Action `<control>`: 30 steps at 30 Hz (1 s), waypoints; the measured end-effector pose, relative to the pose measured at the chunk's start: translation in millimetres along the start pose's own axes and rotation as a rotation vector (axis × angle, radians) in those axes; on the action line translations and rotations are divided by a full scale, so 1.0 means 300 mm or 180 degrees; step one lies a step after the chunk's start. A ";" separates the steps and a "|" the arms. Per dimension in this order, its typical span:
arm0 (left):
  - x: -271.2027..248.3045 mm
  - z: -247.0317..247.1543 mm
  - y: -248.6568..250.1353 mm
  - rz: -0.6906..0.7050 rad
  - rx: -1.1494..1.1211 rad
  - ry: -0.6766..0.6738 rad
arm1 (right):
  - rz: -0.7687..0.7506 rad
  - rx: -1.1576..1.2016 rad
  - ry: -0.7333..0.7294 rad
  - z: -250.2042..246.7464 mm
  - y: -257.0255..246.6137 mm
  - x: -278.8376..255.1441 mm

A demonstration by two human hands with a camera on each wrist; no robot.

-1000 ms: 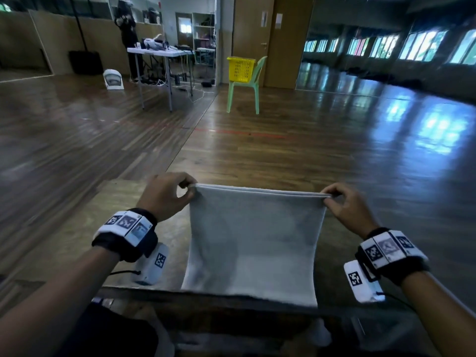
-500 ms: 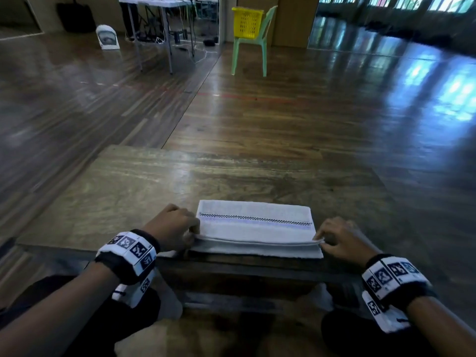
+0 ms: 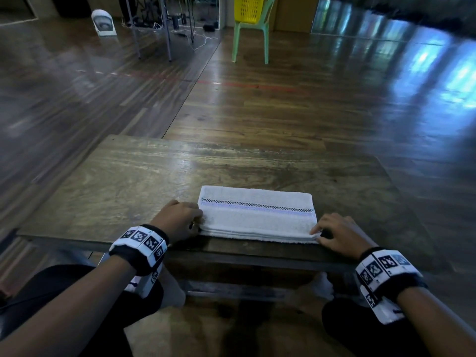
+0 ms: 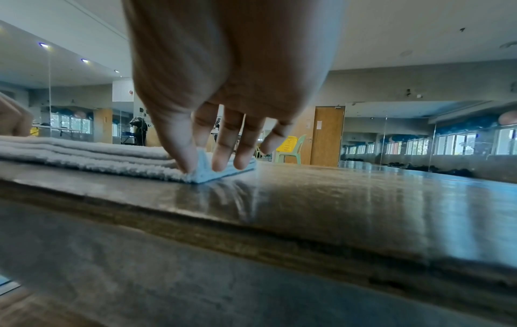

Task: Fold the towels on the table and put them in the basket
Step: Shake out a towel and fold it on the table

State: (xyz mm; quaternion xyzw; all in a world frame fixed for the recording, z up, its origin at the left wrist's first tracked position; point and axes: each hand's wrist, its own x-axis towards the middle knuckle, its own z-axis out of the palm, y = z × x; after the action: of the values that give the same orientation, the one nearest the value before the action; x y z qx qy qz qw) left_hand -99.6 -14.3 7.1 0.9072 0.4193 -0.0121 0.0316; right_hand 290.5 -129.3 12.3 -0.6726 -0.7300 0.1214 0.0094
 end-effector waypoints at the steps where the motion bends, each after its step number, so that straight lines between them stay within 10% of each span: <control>1: 0.002 0.002 -0.002 -0.0019 -0.0002 0.0029 | 0.0014 0.0003 0.0006 -0.002 0.001 0.003; 11: -0.021 -0.023 -0.016 0.0048 -0.0069 0.0988 | -0.0187 -0.0021 0.1085 -0.030 0.030 0.015; 30: -0.043 0.030 -0.041 0.0306 0.0190 0.0048 | -0.0439 -0.0398 0.0610 0.049 0.037 -0.017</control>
State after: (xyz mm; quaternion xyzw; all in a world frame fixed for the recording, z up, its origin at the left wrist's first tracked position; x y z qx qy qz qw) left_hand -117.5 -16.8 -1.9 0.9269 0.3749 -0.0163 0.0019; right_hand 299.4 -135.9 -3.2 -0.6285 -0.7764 0.0098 0.0454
